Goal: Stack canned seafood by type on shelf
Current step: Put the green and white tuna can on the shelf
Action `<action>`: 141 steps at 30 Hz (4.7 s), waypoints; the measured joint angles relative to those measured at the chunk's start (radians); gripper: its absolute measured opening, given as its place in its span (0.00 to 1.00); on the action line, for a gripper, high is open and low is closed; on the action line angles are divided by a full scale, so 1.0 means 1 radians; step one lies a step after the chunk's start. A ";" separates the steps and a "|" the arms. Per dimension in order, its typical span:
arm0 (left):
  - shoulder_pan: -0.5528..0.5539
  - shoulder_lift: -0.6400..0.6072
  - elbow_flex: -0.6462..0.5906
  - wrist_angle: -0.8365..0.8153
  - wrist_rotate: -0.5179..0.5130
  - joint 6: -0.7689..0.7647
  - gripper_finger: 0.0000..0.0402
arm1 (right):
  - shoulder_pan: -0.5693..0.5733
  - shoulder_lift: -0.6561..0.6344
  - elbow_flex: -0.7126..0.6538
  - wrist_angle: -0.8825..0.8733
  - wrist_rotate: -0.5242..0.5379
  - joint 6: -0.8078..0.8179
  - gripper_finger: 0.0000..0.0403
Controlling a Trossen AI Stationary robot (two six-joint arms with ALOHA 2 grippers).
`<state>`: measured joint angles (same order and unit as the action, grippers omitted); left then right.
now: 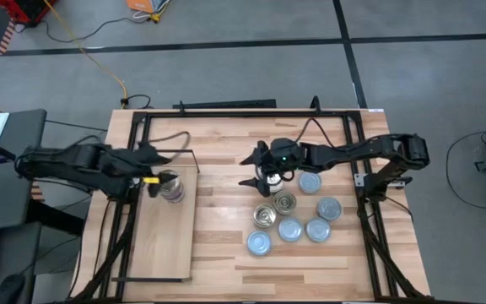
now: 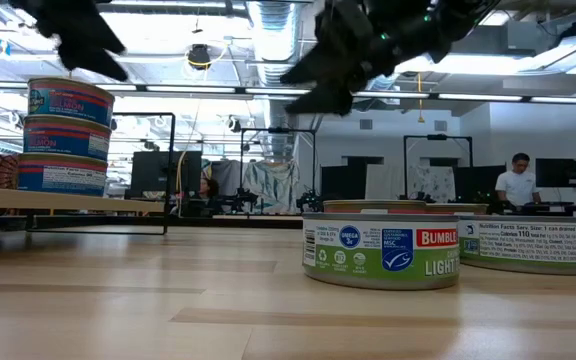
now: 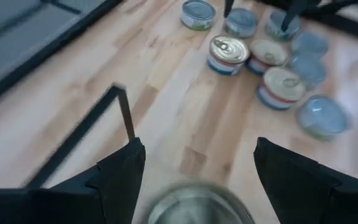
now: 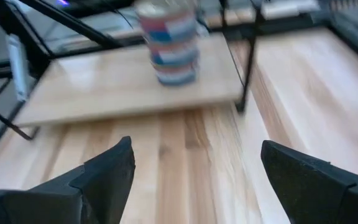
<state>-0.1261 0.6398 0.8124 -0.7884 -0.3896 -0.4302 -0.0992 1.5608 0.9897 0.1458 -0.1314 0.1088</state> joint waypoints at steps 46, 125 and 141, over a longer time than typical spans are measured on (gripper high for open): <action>0.139 0.751 0.250 0.577 0.223 0.634 0.72 | -0.736 -0.035 -0.004 -0.878 0.001 -0.152 0.92; 0.198 0.751 0.247 0.619 0.235 0.831 0.72 | -0.732 -0.034 -0.146 -0.696 -0.129 -0.057 0.34; 0.206 0.751 0.247 0.554 0.233 0.804 0.72 | -0.645 -0.047 -0.111 -0.715 -0.080 -0.038 0.33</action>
<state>0.0803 1.3903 1.0592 -0.2342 -0.1562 0.3740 -0.7447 1.5135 0.8787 -0.5692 -0.2115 0.0708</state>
